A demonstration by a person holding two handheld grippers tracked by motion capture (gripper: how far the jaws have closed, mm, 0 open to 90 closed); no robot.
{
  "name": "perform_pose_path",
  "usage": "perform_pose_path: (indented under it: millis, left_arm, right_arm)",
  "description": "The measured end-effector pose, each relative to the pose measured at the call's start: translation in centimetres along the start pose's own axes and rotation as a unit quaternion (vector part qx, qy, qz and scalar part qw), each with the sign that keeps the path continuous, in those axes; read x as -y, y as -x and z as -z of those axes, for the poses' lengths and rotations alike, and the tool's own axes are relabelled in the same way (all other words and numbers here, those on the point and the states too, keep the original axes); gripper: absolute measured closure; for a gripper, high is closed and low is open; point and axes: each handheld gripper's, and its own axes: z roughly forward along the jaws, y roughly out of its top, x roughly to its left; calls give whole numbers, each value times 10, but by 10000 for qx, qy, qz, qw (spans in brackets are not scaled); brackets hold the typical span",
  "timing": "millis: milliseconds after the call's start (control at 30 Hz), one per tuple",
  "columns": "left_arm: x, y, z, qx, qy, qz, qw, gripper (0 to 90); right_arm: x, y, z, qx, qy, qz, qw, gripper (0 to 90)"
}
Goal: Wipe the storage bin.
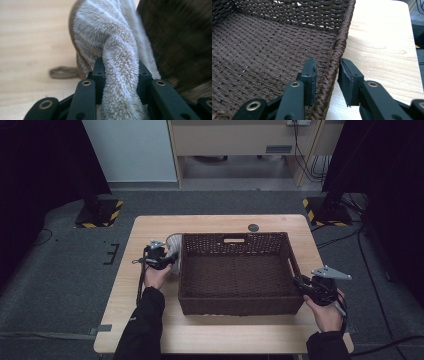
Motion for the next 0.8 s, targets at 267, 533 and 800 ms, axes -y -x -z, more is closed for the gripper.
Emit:
perform_pose_path:
  millis: [267, 533, 800]
  left_arm:
    - [-34, 16, 26, 210, 582, -257, 9978, 680]
    - [-8, 7, 0, 104, 49, -363, 9993, 683]
    - [27, 3, -26, 47, -425, -428, 9982, 682]
  right_arm:
    - [0, 0, 0, 9, 2, 2, 10000, 672]
    - [0, 0, 0, 4, 7, 5, 10000, 671]
    - [0, 0, 0, 2, 7, 12, 10000, 671]
